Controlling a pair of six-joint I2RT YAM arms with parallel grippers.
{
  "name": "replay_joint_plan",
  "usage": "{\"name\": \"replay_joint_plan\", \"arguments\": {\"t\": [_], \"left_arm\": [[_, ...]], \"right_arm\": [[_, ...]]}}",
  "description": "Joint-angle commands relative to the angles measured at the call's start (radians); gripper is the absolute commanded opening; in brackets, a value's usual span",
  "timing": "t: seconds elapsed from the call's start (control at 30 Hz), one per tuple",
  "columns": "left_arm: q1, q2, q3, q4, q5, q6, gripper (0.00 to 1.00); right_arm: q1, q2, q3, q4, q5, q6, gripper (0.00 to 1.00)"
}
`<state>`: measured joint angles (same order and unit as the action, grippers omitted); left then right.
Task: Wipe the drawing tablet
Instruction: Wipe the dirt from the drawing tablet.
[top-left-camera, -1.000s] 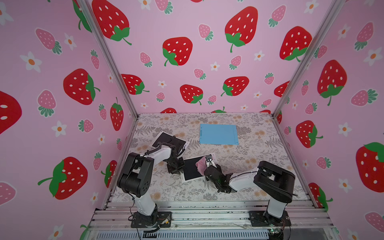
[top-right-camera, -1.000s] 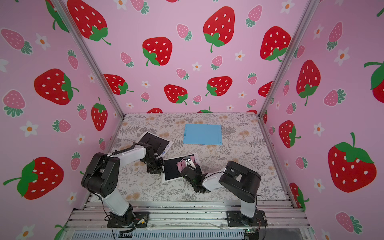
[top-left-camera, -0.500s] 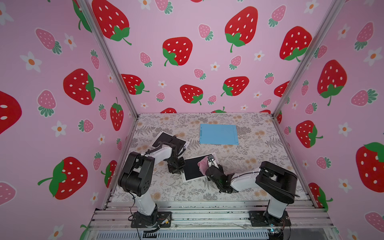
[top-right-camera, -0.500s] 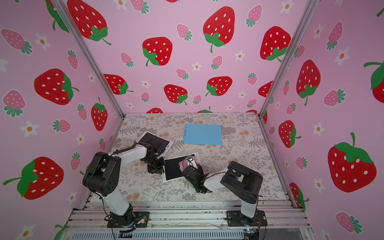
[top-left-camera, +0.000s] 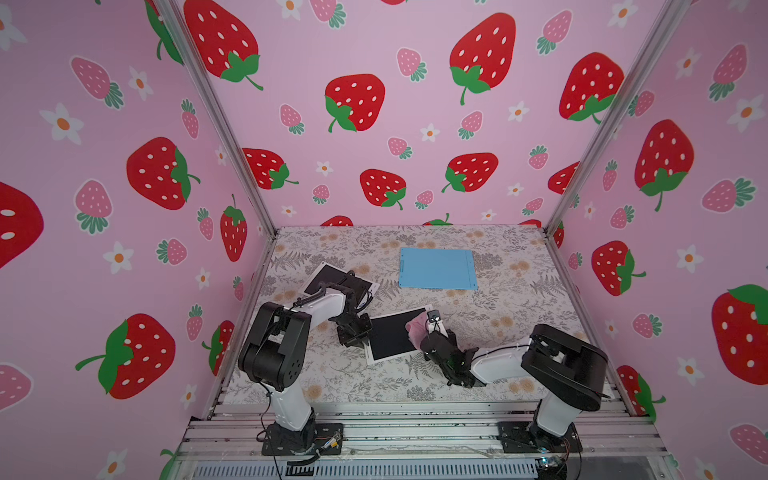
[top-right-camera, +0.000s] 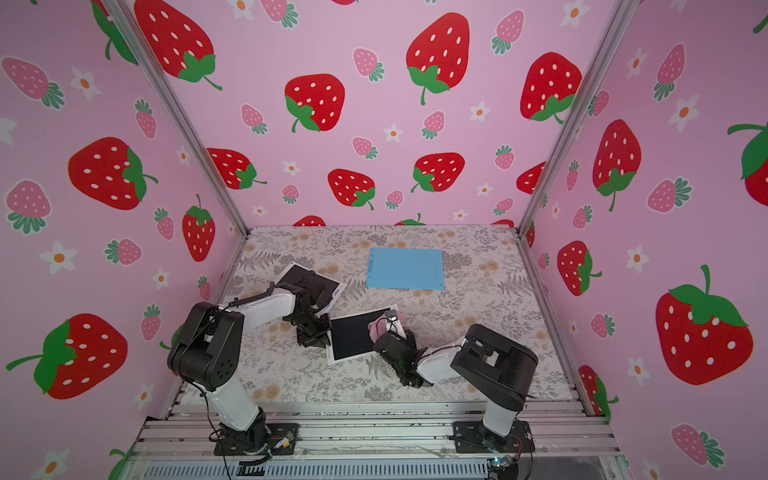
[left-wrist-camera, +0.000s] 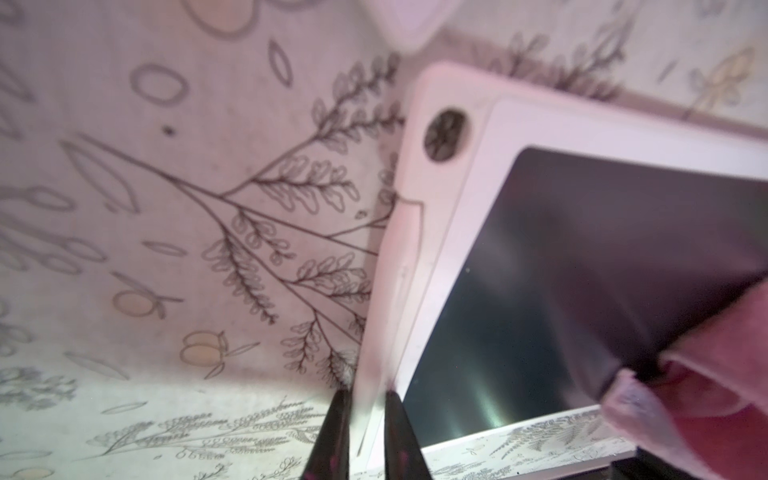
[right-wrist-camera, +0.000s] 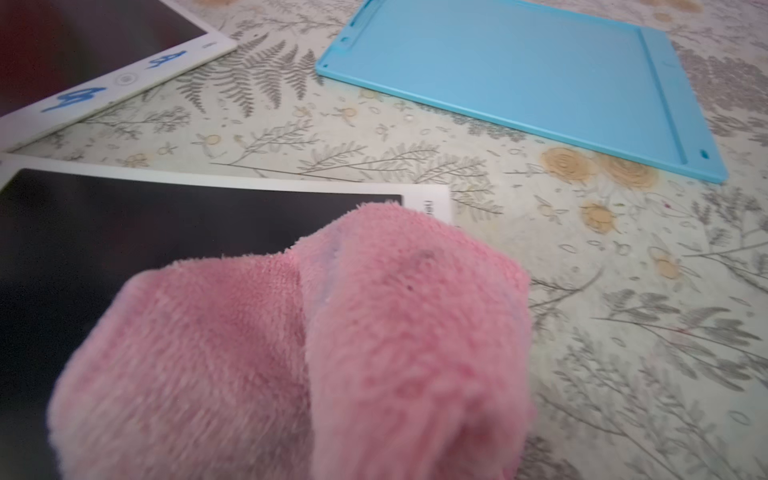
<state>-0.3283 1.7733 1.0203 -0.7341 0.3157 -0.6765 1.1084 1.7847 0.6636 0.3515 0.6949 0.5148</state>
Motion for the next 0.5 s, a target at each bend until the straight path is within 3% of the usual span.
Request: {"name": "replay_joint_plan", "arguments": {"t": [0.0, 0.23, 0.47], "left_arm": [[-0.012, 0.122, -0.067, 0.031, -0.161, 0.003, 0.14], [-0.011, 0.145, -0.056, 0.019, -0.172, 0.015, 0.14], [-0.012, 0.159, -0.04, 0.001, -0.205, 0.023, 0.14]], "right_arm": [[0.089, 0.115, 0.085, -0.118, -0.12, -0.062, 0.0], [0.067, 0.162, 0.152, -0.123, -0.163, -0.089, 0.0], [0.029, 0.154, 0.157, -0.177, -0.148, -0.027, 0.0]]}}
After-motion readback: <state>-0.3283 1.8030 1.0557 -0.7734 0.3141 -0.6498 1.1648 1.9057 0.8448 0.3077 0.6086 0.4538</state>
